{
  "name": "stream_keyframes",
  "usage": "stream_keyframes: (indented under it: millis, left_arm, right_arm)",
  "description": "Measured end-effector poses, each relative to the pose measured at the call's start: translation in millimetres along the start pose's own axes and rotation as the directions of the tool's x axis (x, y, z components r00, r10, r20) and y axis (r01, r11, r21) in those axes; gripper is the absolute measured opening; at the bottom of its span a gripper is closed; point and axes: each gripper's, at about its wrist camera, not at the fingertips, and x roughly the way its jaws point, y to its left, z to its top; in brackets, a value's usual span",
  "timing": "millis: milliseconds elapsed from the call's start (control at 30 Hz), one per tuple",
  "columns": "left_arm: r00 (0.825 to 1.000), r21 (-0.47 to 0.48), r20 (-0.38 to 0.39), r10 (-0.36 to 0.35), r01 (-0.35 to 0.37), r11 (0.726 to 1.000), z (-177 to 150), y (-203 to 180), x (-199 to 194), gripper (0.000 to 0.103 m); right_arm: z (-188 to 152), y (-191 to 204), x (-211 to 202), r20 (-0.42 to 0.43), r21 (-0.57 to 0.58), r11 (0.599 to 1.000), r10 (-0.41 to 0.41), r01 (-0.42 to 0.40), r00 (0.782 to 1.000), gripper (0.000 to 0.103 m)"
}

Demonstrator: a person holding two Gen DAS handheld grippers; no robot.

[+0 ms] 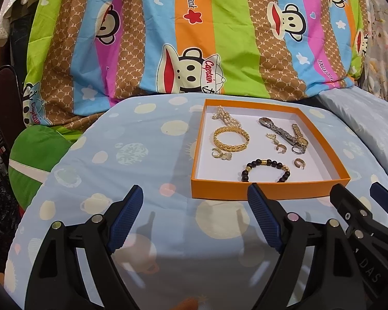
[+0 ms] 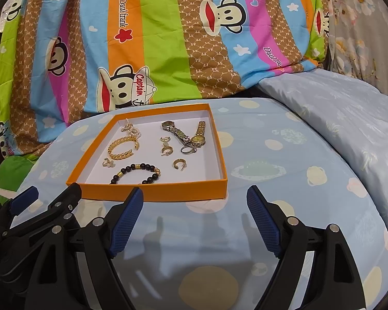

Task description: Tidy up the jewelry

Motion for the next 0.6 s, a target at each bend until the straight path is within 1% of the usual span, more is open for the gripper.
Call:
stream_keyframes:
  millis: [200, 600]
  left_arm:
    - [1.0, -0.008, 0.005, 0.011, -0.011, 1.0, 0.2, 2.1, -0.8, 0.081]
    - [1.0, -0.01, 0.019, 0.024, -0.024, 1.0, -0.7, 2.3, -3.7, 0.081]
  right_arm:
    - [0.6, 2.7, -3.5, 0.016, -0.017, 1.0, 0.004, -0.004, 1.0, 0.081]
    - [1.4, 3.2, -5.6, 0.021, -0.019, 1.0, 0.01, -0.009, 1.0, 0.081]
